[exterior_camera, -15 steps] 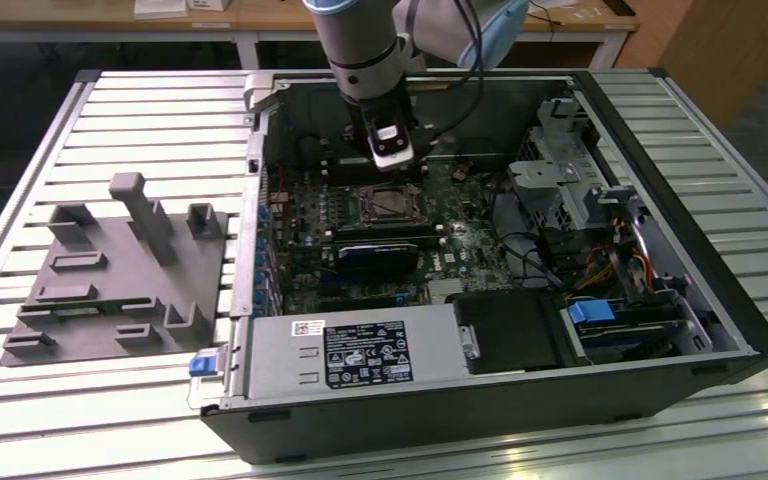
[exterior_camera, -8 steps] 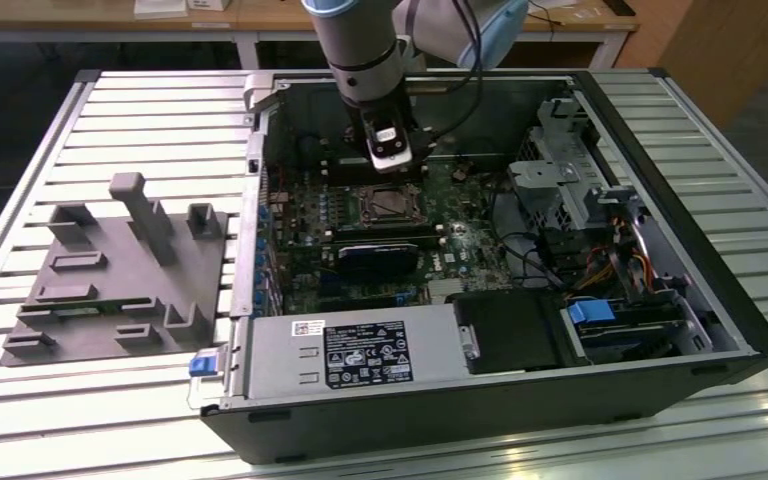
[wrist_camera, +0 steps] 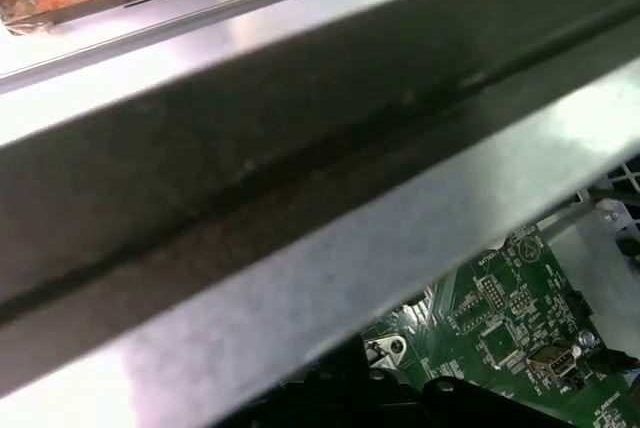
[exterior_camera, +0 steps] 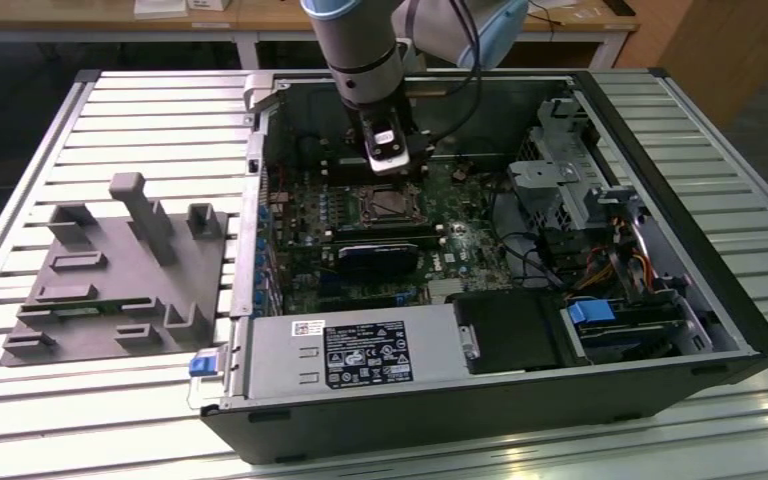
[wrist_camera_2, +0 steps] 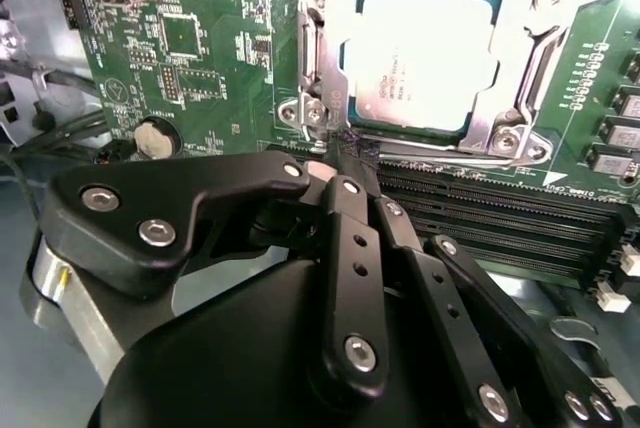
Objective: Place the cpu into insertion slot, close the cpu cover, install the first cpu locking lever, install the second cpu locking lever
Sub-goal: 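Install the first cpu locking lever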
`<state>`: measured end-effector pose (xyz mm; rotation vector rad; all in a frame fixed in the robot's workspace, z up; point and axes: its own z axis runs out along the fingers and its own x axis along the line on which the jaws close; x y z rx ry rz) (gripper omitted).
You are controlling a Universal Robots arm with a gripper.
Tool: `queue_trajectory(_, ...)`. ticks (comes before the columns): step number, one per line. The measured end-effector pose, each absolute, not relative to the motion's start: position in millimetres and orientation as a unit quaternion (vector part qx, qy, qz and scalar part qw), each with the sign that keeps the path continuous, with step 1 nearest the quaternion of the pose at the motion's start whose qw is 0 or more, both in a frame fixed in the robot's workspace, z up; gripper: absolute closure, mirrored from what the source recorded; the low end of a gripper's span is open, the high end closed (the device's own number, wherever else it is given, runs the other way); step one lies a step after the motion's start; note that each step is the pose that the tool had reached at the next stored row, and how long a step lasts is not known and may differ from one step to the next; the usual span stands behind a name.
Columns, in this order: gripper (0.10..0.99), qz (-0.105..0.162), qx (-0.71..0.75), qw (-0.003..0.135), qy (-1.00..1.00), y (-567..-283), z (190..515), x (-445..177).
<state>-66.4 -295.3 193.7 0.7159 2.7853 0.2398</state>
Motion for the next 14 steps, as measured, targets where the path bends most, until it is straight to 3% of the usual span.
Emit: queue_trajectory(14, 0.984, 0.079, 0.258, 0.129, 0.954, -295.3, 191.4, -66.4)
